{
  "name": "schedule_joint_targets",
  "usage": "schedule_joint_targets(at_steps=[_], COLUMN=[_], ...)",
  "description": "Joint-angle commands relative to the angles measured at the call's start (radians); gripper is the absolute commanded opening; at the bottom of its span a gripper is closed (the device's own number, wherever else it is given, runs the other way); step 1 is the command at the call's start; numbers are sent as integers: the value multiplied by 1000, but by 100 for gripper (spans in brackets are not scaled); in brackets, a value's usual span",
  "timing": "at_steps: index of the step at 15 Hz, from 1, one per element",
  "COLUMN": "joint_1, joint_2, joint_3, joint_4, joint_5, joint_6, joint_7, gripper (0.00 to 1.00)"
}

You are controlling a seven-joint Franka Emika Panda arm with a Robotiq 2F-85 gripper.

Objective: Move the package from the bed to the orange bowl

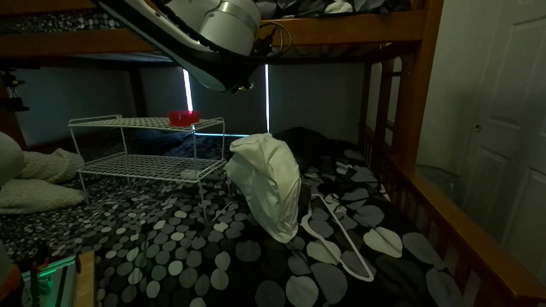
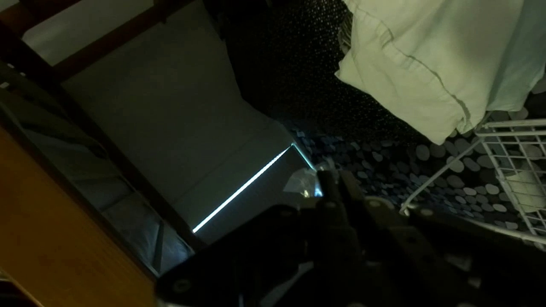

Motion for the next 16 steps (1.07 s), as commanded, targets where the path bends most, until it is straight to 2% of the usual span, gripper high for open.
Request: schedule_joint_targets(at_steps=[1,4,8,11,13,14,16], joint_1=[32,43,-46,-97,-177,-100,-145], joint_2=[-34,-63,-189,-288,-304,-259,-295], joint_3=[60,160,265,264,333,272,305], joint_4=[0,-21,7,92,153,115,148], joint_5=[-97,-303,-578,-588,-651,-589,-620], joint_6=[-150,-235,-156,-111,-62,-103,-78], joint_7=[134,362,677,828,943,837,905], gripper=[1,1,1,1,1,4,4])
